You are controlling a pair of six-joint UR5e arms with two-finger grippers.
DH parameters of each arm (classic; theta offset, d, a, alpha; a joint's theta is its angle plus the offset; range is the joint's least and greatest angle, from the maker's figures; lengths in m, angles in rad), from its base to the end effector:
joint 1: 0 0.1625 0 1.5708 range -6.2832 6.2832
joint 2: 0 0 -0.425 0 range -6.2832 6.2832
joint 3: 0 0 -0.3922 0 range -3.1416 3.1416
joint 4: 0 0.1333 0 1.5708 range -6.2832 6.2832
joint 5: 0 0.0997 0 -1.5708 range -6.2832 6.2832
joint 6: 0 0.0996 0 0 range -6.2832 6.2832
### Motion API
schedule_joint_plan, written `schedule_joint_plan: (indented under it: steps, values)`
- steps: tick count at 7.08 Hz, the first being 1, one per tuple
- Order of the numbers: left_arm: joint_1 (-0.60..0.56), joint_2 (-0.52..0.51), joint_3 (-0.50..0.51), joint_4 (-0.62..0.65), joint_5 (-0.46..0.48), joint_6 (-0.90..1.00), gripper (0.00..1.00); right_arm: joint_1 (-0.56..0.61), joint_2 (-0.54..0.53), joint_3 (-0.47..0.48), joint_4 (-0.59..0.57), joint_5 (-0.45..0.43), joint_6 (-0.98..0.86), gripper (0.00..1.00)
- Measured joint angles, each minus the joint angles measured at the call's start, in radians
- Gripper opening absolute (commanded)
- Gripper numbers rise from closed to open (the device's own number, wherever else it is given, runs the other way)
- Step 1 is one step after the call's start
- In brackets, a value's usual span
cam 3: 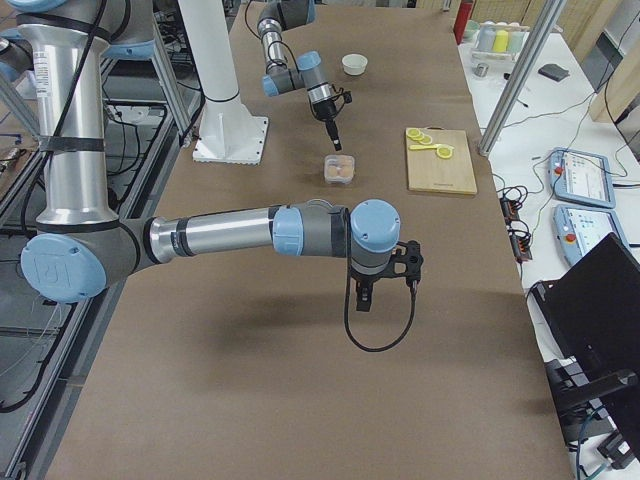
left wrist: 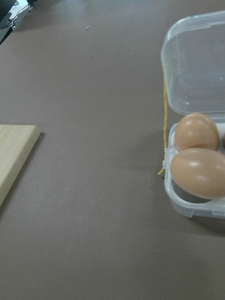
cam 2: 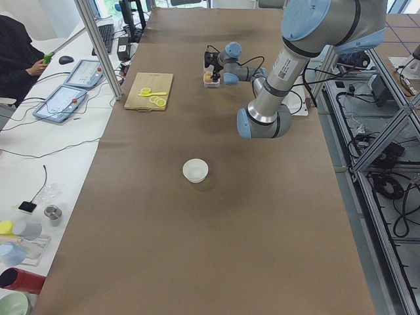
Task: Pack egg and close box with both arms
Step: 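Withdraw the left gripper while the right gripper reaches toward the egg box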
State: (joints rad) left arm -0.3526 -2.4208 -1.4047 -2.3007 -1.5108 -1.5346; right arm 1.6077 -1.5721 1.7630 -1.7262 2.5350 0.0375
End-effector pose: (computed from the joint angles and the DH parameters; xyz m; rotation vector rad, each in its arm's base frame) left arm 0.6436 -0.3852 0.1123 0.3233 1.3837 -0.3040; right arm 0.0694 -0.4839 0.5663 0.0324 -0.9642 0.0514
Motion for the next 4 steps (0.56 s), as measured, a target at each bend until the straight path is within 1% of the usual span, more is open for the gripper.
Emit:
schedule_joint_plan:
  steps: [1, 2, 3, 4]
  values:
    - [-0.041, 0.024, -0.022, 0.026, -0.057, 0.007, 0.98, -0.007, 0.002, 0.006, 0.005, 0.006, 0.008, 1.0]
    - [-0.087, 0.053, -0.064, 0.094, -0.116, 0.033, 0.98, -0.025, 0.004, 0.012, 0.009, 0.016, 0.015, 1.0]
    - [-0.134, 0.088, -0.142, 0.211, -0.17, 0.082, 0.98, -0.051, 0.008, 0.018, 0.023, 0.023, 0.038, 0.95]
    - [-0.178, 0.126, -0.247, 0.345, -0.221, 0.13, 0.98, -0.08, 0.011, 0.022, 0.067, 0.029, 0.103, 0.76]
